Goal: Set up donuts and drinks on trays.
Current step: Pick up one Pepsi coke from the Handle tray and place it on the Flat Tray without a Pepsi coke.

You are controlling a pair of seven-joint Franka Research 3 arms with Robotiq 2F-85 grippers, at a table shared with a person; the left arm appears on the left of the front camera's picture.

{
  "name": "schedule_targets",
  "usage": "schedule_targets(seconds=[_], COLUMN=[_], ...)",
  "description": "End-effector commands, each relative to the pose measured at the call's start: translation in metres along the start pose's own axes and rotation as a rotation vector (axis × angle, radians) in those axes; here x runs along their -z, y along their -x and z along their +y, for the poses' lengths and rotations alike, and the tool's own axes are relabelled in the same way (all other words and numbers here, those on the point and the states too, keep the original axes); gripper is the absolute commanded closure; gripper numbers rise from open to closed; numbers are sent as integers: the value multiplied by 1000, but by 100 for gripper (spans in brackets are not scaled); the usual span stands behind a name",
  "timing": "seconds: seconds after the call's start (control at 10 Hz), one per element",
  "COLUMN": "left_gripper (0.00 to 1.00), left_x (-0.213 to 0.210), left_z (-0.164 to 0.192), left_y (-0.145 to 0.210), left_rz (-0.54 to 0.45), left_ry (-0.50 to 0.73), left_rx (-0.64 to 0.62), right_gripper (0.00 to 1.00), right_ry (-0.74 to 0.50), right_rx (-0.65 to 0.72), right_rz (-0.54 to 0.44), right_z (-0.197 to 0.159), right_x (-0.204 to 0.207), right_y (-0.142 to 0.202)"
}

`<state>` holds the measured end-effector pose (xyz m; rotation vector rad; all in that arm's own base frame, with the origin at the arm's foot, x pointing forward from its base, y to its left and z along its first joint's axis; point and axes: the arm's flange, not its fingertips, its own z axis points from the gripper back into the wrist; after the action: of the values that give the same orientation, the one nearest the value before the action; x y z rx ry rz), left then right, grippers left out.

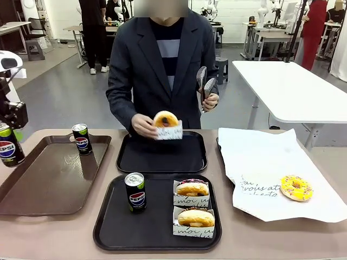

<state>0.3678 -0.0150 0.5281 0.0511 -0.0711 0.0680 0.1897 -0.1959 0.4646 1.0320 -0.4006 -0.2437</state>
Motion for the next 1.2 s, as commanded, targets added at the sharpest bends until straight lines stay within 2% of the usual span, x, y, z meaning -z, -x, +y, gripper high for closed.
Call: schedule_targets(seconds=[0.0, 0.5, 0.6, 0.8, 1.1], left_gripper=[100, 100, 42, 42, 42], left_x=[-3, -3, 1, -9, -27], left_z=[-5, -5, -5, -33, -89], left_y=[-5, -5, -1, -10, -32], left_rz=[-5, -5, 2, -114, -176], left_ry=[0, 0, -2, 9, 18], left_rx=[19, 19, 13, 110, 202], right_gripper=[0, 0, 0, 0, 0], right_ry=[-20, -20, -20, -20, -20], right_rx=[-17, -17, -17, -17, -17], right_rz=[-7, -7, -7, -7, -7], right_z=[-1, -1, -1, -1, -1], right_x=[0, 0, 0, 0, 0], right_y=[-1, -1, -1, -1, -1])
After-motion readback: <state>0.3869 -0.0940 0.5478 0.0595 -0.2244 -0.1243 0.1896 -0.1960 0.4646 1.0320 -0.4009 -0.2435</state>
